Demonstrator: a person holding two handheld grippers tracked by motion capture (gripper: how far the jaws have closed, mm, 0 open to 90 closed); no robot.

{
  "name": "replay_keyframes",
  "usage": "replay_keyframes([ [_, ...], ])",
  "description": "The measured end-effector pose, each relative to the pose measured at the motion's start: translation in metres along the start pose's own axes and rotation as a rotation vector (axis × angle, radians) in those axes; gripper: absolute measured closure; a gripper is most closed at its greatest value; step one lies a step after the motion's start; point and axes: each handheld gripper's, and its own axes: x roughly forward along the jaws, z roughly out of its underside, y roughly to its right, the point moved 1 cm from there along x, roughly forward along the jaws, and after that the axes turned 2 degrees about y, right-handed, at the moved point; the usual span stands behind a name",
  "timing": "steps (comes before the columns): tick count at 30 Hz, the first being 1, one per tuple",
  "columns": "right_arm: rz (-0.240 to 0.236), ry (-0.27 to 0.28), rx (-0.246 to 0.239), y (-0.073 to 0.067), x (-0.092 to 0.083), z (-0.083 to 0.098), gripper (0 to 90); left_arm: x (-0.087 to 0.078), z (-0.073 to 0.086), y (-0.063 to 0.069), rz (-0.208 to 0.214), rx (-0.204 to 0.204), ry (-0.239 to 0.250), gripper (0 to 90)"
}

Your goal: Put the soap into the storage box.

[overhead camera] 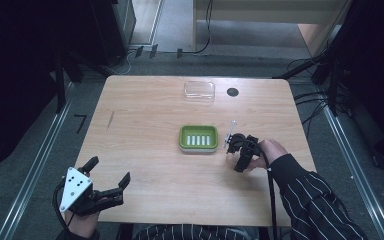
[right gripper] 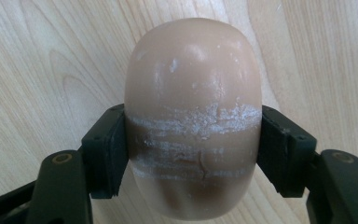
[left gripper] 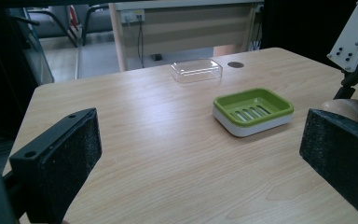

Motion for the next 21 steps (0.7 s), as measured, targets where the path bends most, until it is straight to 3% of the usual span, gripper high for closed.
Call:
replay_keyframes([
  [21, 0.015, 0.023, -0.062, 0.009, -0.012, -0.016, 33.8, 0.004, -0.001, 0.002, 0.011, 0.004, 0.000, 0.0],
])
